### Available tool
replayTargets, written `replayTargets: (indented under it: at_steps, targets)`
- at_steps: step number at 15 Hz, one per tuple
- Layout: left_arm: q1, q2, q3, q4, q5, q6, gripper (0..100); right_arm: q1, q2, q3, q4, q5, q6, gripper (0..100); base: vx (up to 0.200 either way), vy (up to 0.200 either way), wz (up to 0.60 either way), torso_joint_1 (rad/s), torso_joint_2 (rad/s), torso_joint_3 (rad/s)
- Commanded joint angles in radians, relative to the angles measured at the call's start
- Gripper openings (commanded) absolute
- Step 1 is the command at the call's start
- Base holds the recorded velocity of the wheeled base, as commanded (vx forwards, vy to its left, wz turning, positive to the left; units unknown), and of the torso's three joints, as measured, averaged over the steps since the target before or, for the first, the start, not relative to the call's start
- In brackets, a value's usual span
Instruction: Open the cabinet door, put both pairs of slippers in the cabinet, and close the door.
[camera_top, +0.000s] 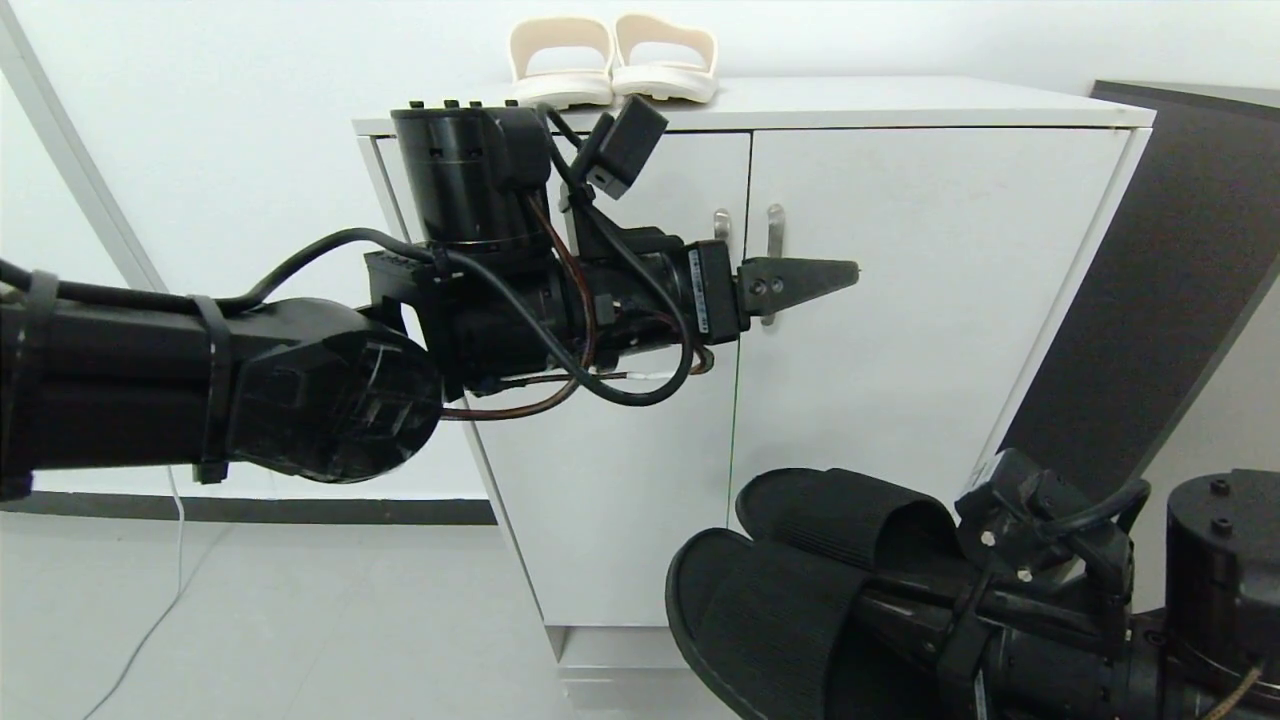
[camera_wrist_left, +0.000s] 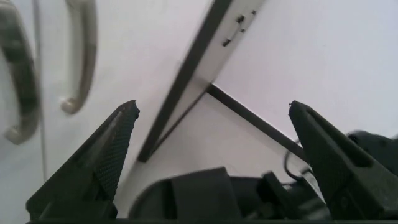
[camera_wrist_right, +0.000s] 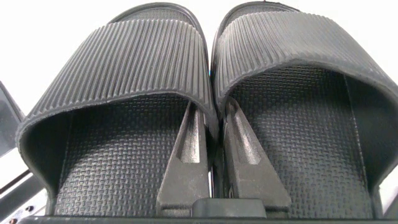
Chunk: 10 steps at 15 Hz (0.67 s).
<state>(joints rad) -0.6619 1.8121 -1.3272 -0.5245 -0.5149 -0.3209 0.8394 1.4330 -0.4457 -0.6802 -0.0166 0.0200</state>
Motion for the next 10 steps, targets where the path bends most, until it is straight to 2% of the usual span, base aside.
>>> replayTargets:
  at_steps: [1,2,3,4,6,10]
  targets:
    - [-0.002,0.03,-0.032,0.011,0.036,0.008,100,0.001,-0.002,-0.001,-0.001,0.0,0.0,0,0.0,0.0,0.0,0.0,0.0,0.0]
    - [-0.012,0.044,-0.043,0.012,0.065,0.016,100,0.001,0.0,-0.001,-0.001,0.0,0.0,0,0.0,0.0,0.0,0.0,0.0,0.0]
    - [-0.047,0.079,-0.082,0.015,0.127,0.045,100,0.001,0.0,-0.001,-0.001,0.0,0.0,0,0.0,0.0,0.0,0.0,0.0,0.0]
    - [-0.051,0.096,-0.122,0.035,0.164,0.054,100,0.001,-0.002,0.001,-0.001,0.0,0.0,0,0.0,0.0,0.0,0.0,0.0,0.0]
    - [-0.048,0.107,-0.175,0.095,0.177,0.054,100,0.001,-0.002,0.001,0.001,0.0,0.0,0,0.0,0.0,0.0,0.0,0.0,0.0]
    - [-0.007,0.107,-0.194,0.103,0.177,0.055,100,0.006,-0.002,0.001,-0.001,0.0,0.0,0,0.0,0.0,0.0,0.0,0.0,0.0]
